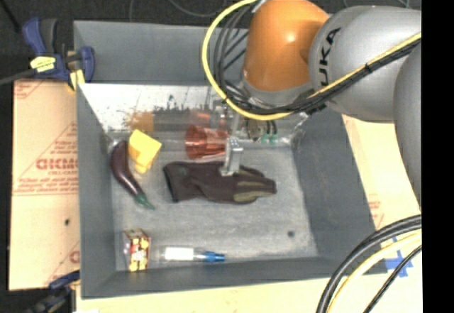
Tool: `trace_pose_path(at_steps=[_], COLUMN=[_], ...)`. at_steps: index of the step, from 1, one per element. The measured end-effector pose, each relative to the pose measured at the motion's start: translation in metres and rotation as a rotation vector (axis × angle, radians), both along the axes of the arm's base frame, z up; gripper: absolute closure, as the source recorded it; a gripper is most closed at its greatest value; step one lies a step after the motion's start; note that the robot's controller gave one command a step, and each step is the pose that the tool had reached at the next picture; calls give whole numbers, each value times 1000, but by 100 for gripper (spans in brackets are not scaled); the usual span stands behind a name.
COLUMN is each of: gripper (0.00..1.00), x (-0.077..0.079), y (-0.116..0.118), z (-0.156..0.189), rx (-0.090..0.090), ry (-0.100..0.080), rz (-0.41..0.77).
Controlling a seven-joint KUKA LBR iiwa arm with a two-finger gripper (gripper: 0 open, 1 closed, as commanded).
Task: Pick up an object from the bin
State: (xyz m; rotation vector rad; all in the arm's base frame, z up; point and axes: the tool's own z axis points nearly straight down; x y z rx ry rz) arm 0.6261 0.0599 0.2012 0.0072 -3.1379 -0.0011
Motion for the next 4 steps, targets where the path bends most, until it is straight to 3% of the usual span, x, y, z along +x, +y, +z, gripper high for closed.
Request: trace_pose_path(at_steps=[1, 2, 3, 4], gripper=[0, 0, 0, 100], x=[1, 5, -13, -35], y=[0, 1, 7, 2], z=[5, -29, -89, -128], rx=[1, -1, 0, 2], ry=[-8, -13, -13, -22], rz=[-1, 71, 135, 86])
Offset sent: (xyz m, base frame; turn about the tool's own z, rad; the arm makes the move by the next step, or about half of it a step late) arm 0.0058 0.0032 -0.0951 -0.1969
